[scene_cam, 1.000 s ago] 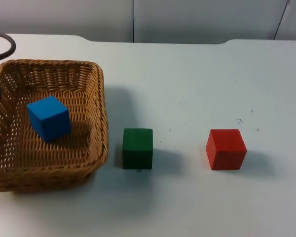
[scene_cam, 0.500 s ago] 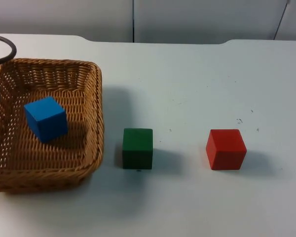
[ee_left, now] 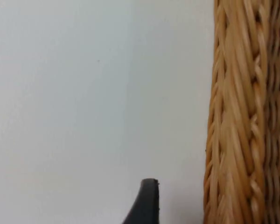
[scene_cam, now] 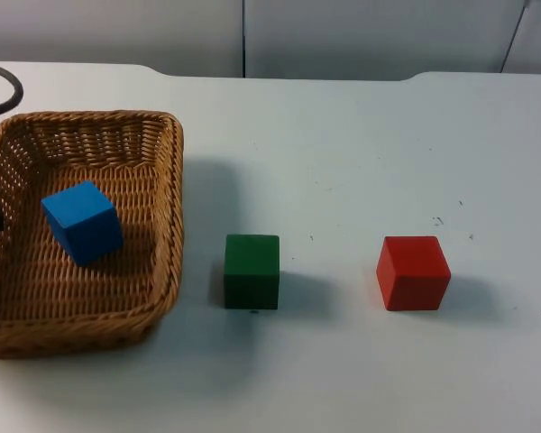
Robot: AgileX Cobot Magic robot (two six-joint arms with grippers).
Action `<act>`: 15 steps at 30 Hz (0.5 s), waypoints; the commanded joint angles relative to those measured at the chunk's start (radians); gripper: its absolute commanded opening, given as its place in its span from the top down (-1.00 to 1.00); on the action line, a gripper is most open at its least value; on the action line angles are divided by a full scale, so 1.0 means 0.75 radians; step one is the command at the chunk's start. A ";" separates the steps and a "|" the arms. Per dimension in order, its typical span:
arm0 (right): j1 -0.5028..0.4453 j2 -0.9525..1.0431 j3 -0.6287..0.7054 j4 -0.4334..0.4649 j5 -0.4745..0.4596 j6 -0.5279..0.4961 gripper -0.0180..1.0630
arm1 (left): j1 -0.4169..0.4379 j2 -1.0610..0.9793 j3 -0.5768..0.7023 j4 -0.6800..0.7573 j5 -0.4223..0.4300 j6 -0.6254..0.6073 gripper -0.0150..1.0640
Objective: Pick up the basket with the left hand and place the blue cube into the basket with the right hand.
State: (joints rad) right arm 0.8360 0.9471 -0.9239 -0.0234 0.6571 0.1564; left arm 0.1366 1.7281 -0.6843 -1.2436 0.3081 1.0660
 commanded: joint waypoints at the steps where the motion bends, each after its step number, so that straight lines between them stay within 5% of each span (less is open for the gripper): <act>1: 0.006 -0.007 0.006 0.002 -0.003 0.003 -0.46 | 0.000 -0.045 0.000 0.014 0.017 -0.003 -0.46; 15: 0.006 -0.007 0.006 -0.006 -0.001 0.003 -0.46 | 0.000 -0.618 0.000 0.023 0.138 -0.005 -0.46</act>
State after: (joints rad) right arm 0.8360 0.9471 -0.9239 -0.0234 0.6571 0.1564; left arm 0.1366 1.2962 -0.6843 -1.2305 0.3874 1.0660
